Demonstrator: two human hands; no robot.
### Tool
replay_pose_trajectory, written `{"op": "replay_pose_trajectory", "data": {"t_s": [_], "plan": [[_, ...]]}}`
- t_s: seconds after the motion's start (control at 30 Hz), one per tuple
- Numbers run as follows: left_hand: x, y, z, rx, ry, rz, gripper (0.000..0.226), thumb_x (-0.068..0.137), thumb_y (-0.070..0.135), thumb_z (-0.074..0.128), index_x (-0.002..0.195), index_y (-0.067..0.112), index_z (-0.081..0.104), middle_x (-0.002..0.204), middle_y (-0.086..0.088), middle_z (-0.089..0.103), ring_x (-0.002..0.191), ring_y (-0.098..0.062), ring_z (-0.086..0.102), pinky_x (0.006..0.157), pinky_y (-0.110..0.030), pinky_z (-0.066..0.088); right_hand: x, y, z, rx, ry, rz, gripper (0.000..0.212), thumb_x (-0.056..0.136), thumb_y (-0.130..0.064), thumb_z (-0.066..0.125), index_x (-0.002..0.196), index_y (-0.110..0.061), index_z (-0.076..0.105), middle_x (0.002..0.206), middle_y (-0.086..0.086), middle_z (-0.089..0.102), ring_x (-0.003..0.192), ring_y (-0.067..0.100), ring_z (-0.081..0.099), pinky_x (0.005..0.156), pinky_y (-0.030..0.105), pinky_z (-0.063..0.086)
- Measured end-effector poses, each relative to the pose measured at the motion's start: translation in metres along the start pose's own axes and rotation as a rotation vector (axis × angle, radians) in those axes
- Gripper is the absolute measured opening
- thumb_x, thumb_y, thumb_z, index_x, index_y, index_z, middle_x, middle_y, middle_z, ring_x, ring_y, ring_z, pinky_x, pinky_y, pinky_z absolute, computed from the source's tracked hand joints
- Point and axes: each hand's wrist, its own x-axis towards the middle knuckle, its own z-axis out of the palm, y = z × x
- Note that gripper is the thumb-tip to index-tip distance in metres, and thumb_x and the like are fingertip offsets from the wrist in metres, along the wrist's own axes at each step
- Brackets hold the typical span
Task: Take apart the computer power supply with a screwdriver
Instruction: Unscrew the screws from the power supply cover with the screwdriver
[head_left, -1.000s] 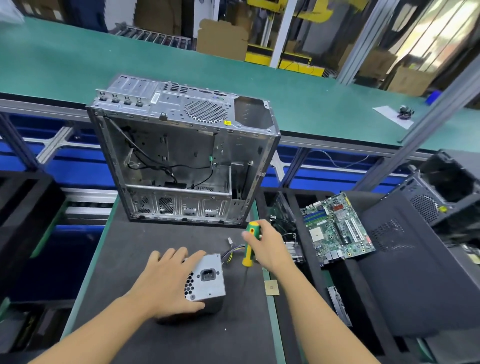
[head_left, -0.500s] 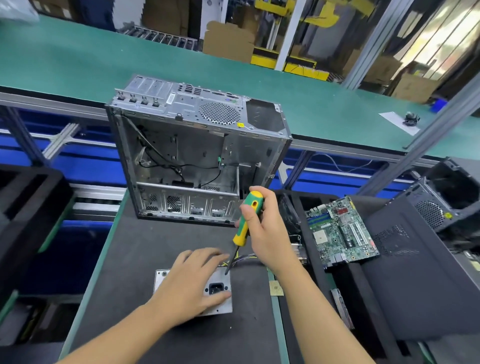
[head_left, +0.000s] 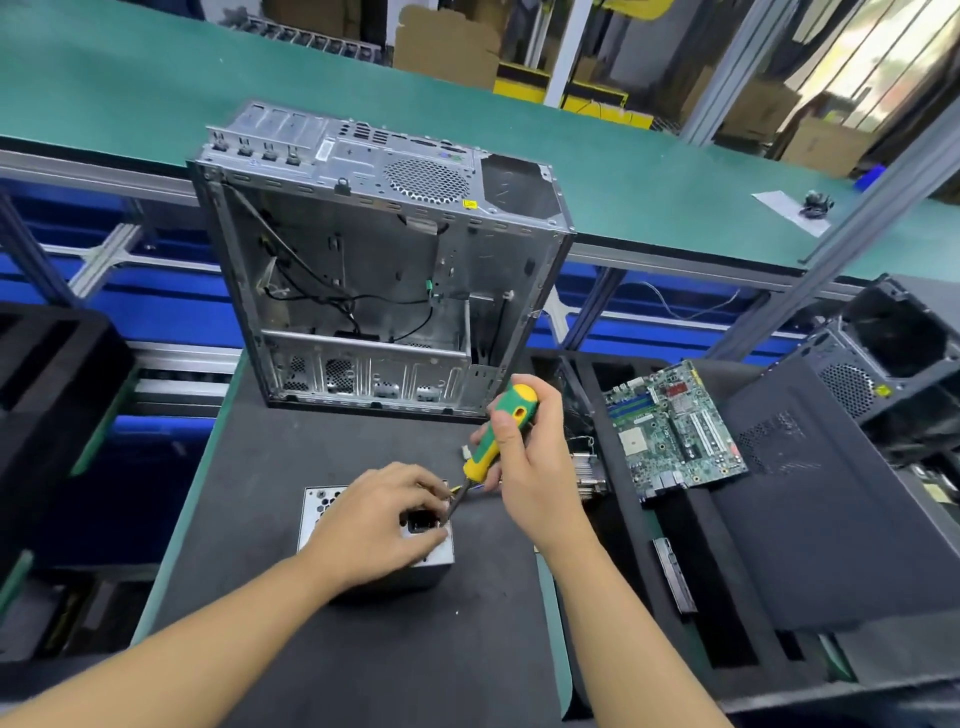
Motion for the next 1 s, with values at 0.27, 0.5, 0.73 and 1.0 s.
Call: {"op": "replay_pose_trajectory", "data": {"t_s": [0.27,0.5,0.73,1.0], "plan": [[-0.002,0.012,0.004,0.017,0.032,-0.047,0.006,0.082,0.036,0.078,0.084,0.030,0.077,0.100,0.030,0.065,0.095,0.007,0.057,0.082,-0.029,0.051,-0.010,0.000,-0.006,-0.035,-0.027,-0.045,0.030,0.098,-0.035,0.047,0.124,-0.047,0.038,0.099,-0.015,0.061,0.079,0.023,0.068,0.054,0.034,0.055],[-0.001,0.022,0.007,-0.013,0.080,-0.179,0.010,0.073,0.033,0.087,0.073,0.032,0.078,0.093,0.032,0.067,0.092,0.003,0.061,0.081,-0.028,0.051,-0.016,-0.002,-0.016,-0.135,-0.114,-0.087,0.033,0.095,-0.043,0.049,0.126,-0.049,0.037,0.101,-0.012,0.060,0.082,0.026,0.065,0.065,0.054,0.055],[-0.002,0.025,0.006,0.053,0.091,-0.150,0.015,0.070,0.028,0.089,0.068,0.030,0.075,0.080,0.034,0.061,0.082,0.013,0.055,0.075,-0.012,0.041,-0.026,-0.023,-0.018,-0.325,-0.385,-0.235,0.034,0.093,-0.029,0.059,0.121,-0.037,0.041,0.101,-0.015,0.054,0.085,0.010,0.055,0.075,0.030,0.050],[-0.005,0.028,0.007,0.244,0.034,0.042,0.019,0.083,0.038,0.052,0.071,0.042,0.039,0.061,0.023,0.043,0.061,-0.004,0.043,0.049,-0.018,0.027,-0.029,-0.060,0.011,-0.891,-0.293,-0.290,0.043,0.091,-0.052,0.055,0.087,-0.029,0.019,0.078,-0.010,0.045,0.068,0.024,0.042,0.060,0.037,0.041]]}}
